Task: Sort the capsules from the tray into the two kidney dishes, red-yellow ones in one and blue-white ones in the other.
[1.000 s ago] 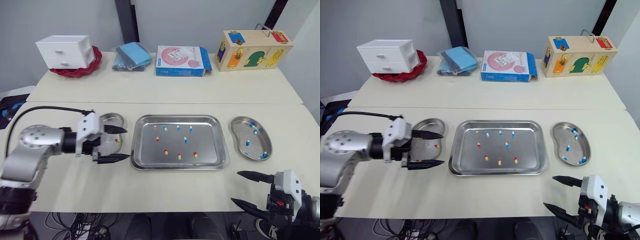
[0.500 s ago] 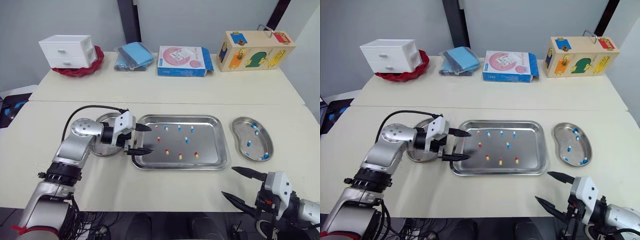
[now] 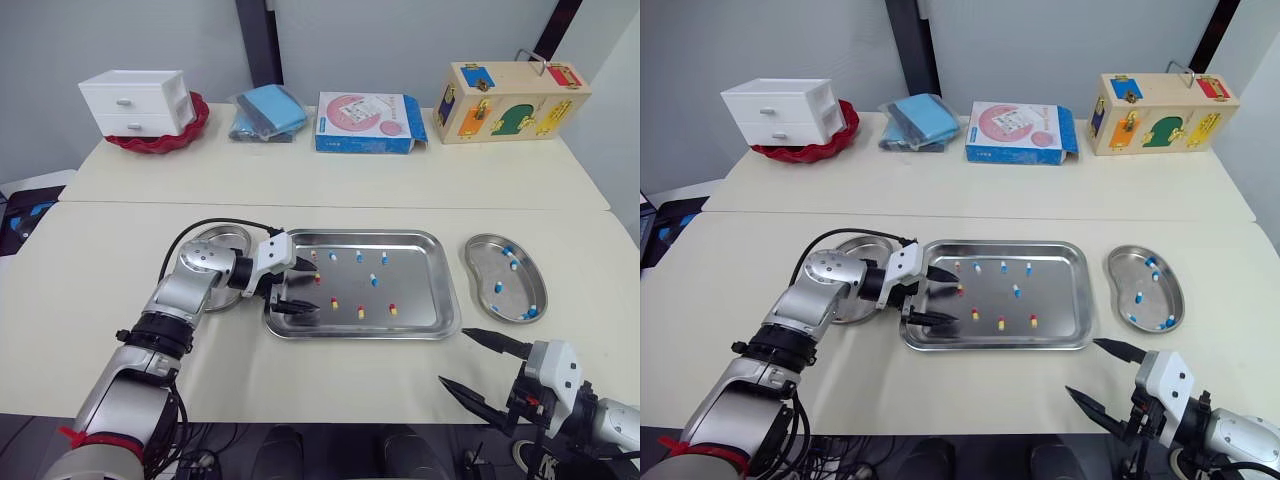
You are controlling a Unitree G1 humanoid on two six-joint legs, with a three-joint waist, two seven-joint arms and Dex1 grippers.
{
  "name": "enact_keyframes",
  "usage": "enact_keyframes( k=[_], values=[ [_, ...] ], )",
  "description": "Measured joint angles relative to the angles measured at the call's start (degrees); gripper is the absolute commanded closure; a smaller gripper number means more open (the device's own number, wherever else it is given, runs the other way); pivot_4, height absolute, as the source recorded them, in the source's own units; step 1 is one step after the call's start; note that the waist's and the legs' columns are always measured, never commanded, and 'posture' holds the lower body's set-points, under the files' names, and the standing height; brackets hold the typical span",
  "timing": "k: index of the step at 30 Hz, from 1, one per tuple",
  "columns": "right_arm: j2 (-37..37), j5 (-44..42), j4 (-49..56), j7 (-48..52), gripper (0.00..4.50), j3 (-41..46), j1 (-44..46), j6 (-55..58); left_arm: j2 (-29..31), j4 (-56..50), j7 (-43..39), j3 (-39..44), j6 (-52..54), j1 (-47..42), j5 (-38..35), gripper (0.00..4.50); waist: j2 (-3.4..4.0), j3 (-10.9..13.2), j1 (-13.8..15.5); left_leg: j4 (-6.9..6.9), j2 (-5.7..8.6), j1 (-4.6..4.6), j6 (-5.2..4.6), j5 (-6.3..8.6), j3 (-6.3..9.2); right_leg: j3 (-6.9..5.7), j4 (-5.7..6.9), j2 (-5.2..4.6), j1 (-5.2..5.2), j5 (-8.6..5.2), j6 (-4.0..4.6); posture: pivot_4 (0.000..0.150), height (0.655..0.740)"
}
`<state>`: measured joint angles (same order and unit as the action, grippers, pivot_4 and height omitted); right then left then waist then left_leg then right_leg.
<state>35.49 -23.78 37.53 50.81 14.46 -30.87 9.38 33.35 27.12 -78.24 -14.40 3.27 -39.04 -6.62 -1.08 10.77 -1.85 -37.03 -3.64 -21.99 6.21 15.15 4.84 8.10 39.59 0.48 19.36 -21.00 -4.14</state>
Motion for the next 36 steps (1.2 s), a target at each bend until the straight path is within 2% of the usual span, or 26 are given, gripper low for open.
enact_keyframes(
  k=[2,14,35,36],
  values=[
    [0.0,0.0,0.0,-0.3,0.00,0.0,-0.2,0.0,-0.2,0.6,0.0,0.0,-0.4,-0.3,0.4,1.56,0.00,0.0,0.0,0.00,0.00,0.00,0.00,0.00,0.00,0.00,0.00,0.00,0.00,0.00,0.00,0.150,0.7400],
    [0.0,0.0,0.1,-0.9,0.00,0.0,-1.8,-0.1,-2.0,2.8,0.5,-0.1,-2.8,-2.0,3.5,1.56,0.02,0.0,0.0,-0.02,0.01,0.02,0.00,0.00,0.02,-0.01,0.04,0.00,-0.03,0.00,0.00,0.150,0.7400],
    [-0.3,0.1,0.0,-1.4,0.00,0.0,-2.2,-0.3,-2.2,2.9,1.5,-3.7,1.3,-5.8,8.4,1.56,0.02,0.0,0.0,-0.02,0.02,0.02,0.00,0.00,0.03,-0.02,0.04,0.00,-0.04,0.00,0.00,0.150,0.7400],
    [-0.3,0.1,0.0,-1.4,0.00,0.0,-2.3,-0.3,-2.3,3.0,1.7,-3.8,1.3,-6.1,8.7,1.75,0.02,0.0,0.0,-0.02,0.02,0.02,0.00,-0.01,0.03,-0.02,0.05,0.00,-0.04,0.00,0.00,0.150,0.7400]
  ],
)
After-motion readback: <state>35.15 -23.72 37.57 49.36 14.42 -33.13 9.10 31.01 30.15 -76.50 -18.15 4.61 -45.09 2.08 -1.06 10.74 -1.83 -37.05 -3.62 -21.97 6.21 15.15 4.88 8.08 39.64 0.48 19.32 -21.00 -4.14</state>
